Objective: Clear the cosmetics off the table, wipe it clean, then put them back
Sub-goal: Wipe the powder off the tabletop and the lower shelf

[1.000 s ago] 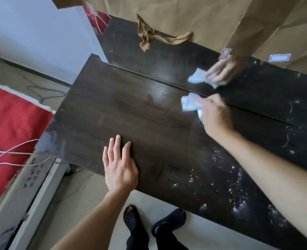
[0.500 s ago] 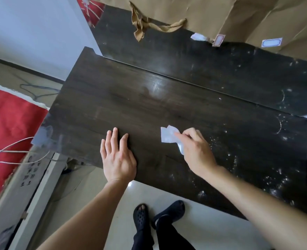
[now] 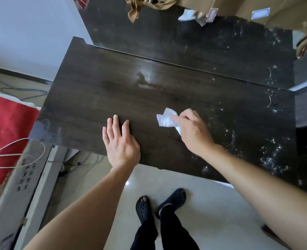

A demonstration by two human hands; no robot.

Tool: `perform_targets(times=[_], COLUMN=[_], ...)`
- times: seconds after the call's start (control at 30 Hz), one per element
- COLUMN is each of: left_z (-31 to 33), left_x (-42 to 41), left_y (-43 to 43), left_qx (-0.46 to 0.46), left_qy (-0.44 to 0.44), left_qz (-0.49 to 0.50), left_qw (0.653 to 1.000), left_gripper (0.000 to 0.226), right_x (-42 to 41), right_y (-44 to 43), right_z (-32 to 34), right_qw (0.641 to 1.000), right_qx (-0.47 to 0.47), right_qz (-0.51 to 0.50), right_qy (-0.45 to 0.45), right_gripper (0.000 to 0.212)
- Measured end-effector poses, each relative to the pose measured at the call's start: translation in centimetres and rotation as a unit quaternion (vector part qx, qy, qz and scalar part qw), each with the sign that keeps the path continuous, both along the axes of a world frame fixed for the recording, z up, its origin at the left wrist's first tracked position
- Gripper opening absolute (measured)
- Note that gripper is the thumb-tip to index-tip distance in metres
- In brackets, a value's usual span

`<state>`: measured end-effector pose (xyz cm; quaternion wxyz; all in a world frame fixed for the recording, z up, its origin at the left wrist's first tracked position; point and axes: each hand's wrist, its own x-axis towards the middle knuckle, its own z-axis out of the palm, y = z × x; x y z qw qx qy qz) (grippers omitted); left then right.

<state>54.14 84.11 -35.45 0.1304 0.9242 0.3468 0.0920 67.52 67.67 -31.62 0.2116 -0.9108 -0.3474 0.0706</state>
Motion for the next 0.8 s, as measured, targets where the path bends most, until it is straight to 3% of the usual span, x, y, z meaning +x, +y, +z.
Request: perform_targets(times=[0.1,0.2,0.3,0.37,0.47,0.57,0.8], left_z=[-0.1,-0.2,-0.1,0.1,0.5,1.1,0.1], left_x=[-0.2,-0.3,-0.5,-0.4,-0.3,0.4,1.5], left_y=[0.2,0.6,0.7,0.6,0.4,-1.5,-5.9], left_qx=[-0.003,-0.006,-0.013,-0.019,-0.02,-0.043,-0.026], left_qy=[-0.009,-0.017,-0.014,-0.009,0.014,0.03,0.031], left_qz=[-0.013,-0.023,-0.026,-0.023,-0.021,-0.02,-0.017], left_qw=[1.0,1.0,0.999,1.0,0.999,0.998,0.999], left_gripper=[0.049,0.051,0.052,0.051,0.045,0.044,0.05], right_x=[-0.2,-6.7,-12.2,-13.3,-11.1,-4.9,12.4], right_y=[2.5,0.7,-3.8,-6.6,-8.5,-8.2,-7.8], right_z=[-1.2,-1.7,-1.4,-1.4,0.5,3.2,2.8], right_qw=[0.999,0.996,0.984,0.982,0.993,0.987,0.938], right_qx=[-0.015,0.022,0.0,-0.023,0.027,0.111,0.077], right_qz=[-0.026,0.087,0.177,0.18,0.054,-0.083,-0.338], right_qy=[-0.012,-0.014,0.021,0.048,0.103,0.086,-0.011], right_gripper=[0.036,0.028,0.039,0.046,0.037,0.03,0.032])
